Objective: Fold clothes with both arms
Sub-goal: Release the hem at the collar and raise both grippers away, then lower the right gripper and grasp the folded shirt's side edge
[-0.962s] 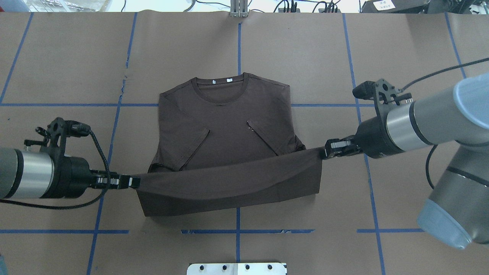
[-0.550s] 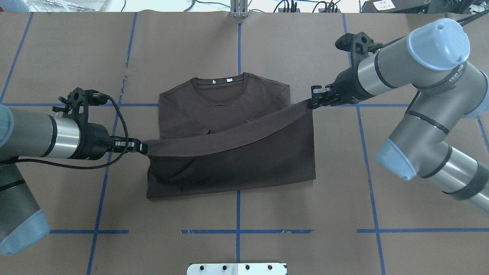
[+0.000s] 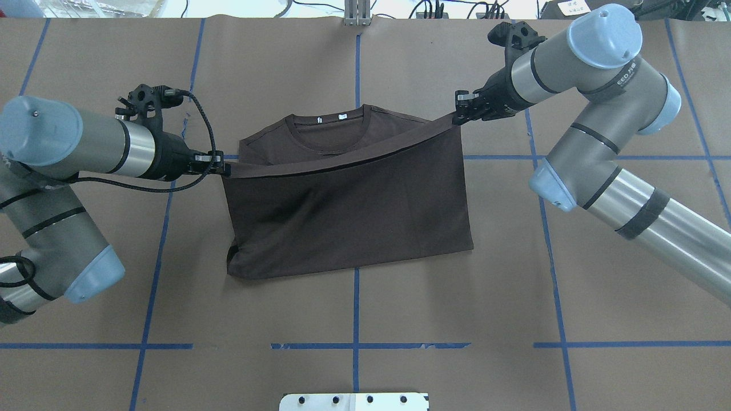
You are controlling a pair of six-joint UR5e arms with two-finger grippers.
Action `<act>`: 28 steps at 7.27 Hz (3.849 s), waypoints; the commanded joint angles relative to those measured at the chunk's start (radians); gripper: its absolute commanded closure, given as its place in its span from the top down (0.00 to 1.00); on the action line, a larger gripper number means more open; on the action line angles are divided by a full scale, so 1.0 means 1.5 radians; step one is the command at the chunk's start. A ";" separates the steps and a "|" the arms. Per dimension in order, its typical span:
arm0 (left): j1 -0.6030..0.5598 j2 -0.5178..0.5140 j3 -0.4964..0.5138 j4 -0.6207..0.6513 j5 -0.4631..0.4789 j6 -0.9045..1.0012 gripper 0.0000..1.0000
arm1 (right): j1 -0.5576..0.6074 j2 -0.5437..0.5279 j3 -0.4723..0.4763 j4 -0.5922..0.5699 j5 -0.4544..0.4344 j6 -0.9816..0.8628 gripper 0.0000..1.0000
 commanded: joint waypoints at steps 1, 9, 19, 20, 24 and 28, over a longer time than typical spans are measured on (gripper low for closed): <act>-0.036 -0.017 0.054 -0.001 0.000 0.037 0.00 | 0.009 0.021 -0.036 0.004 -0.002 0.001 0.00; -0.047 -0.102 0.169 -0.004 0.001 0.039 0.00 | 0.002 0.116 -0.151 0.005 -0.037 0.001 0.00; -0.105 -0.102 0.053 0.117 -0.060 0.039 1.00 | -0.101 -0.109 0.069 -0.005 -0.048 0.135 1.00; -0.105 -0.101 0.053 0.116 -0.058 0.034 1.00 | -0.121 -0.118 0.071 -0.004 -0.060 0.139 1.00; -0.105 -0.102 0.048 0.112 -0.057 0.034 1.00 | -0.157 -0.125 0.084 -0.005 -0.068 0.141 1.00; -0.104 -0.102 0.049 0.112 -0.057 0.038 1.00 | -0.170 -0.125 0.087 -0.004 -0.067 0.140 0.06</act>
